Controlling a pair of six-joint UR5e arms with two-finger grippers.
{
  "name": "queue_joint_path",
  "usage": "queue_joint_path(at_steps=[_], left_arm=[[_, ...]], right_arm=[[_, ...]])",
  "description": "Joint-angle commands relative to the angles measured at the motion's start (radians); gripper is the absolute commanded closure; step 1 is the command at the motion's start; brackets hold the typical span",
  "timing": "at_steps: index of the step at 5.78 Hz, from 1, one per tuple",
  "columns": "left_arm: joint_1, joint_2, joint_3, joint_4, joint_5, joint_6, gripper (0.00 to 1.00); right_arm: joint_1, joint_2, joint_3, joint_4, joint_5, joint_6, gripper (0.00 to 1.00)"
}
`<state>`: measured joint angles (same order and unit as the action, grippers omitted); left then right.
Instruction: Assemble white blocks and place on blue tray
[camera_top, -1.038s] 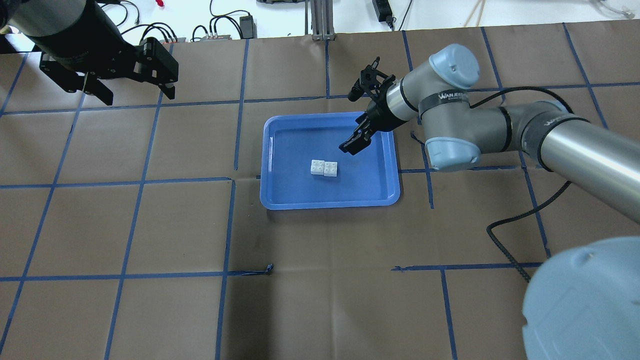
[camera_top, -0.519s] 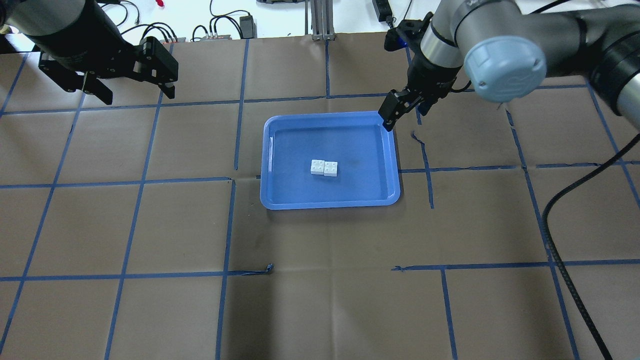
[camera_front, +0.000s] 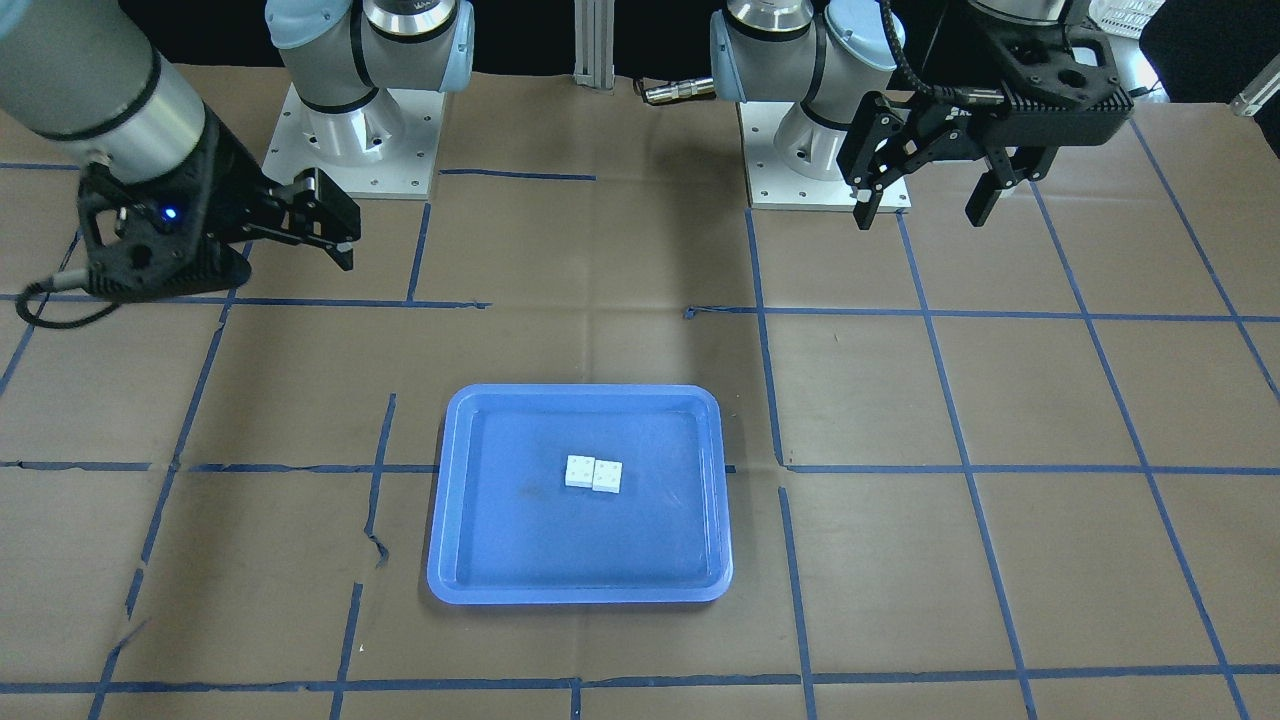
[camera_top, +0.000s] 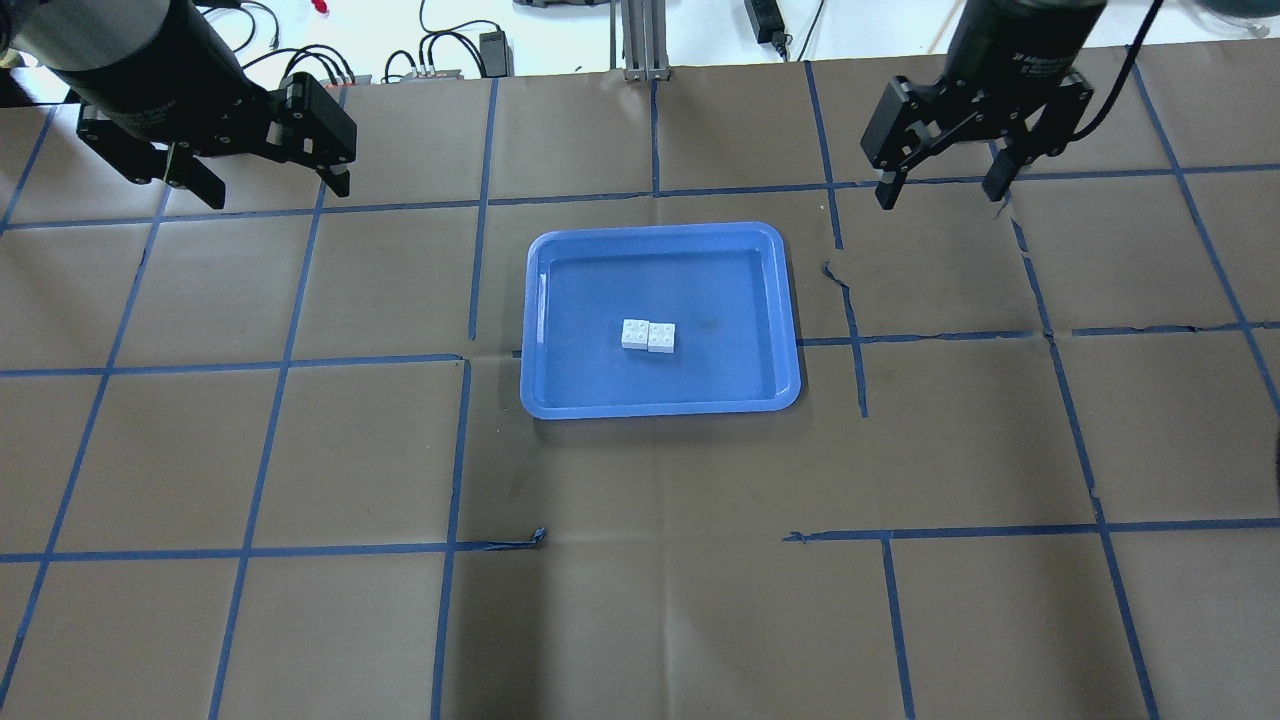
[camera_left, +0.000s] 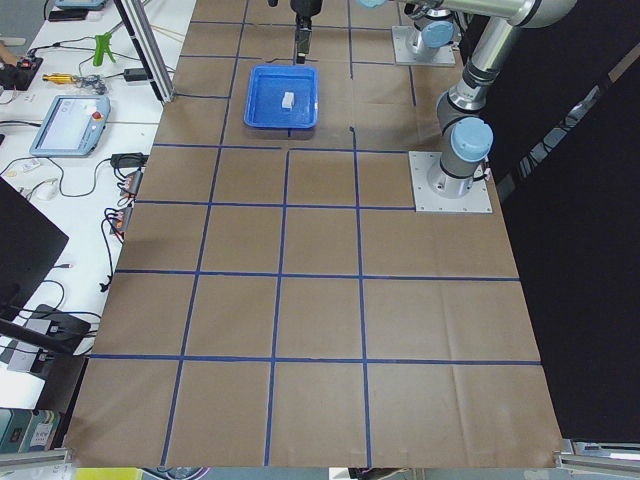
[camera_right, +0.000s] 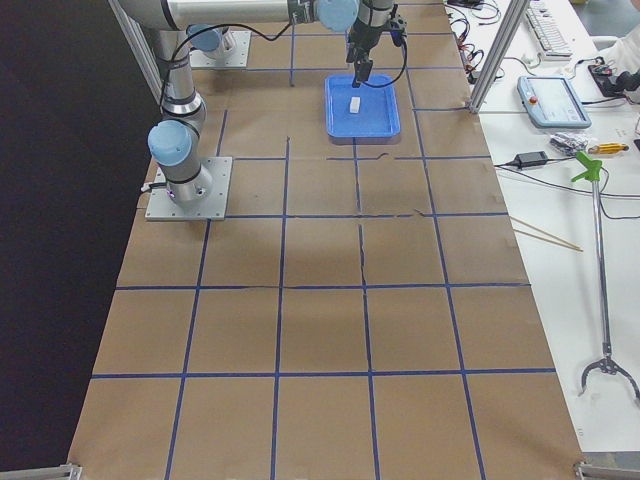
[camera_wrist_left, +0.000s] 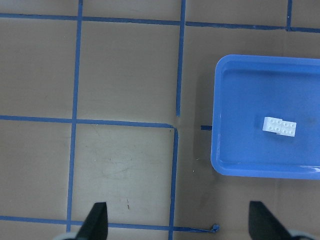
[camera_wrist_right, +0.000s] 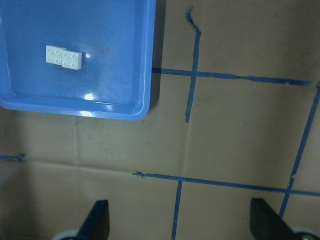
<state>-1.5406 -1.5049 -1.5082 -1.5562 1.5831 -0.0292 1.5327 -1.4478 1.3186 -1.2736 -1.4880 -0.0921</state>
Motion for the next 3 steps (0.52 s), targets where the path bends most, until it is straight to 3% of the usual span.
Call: queue_joint_path(at_steps=[1,3], left_arm=[[-0.004,0.000,-0.003,-0.002,0.002,0.000,0.01],[-0.004,0.000,-0.003,-0.002,0.000,0.002,0.01]], right_arm=[[0.029,-0.065,-0.029,0.089,-0.014,0.194,0.00],[0.078,-0.053,0.017,0.077,-0.021,0.273,0.00]])
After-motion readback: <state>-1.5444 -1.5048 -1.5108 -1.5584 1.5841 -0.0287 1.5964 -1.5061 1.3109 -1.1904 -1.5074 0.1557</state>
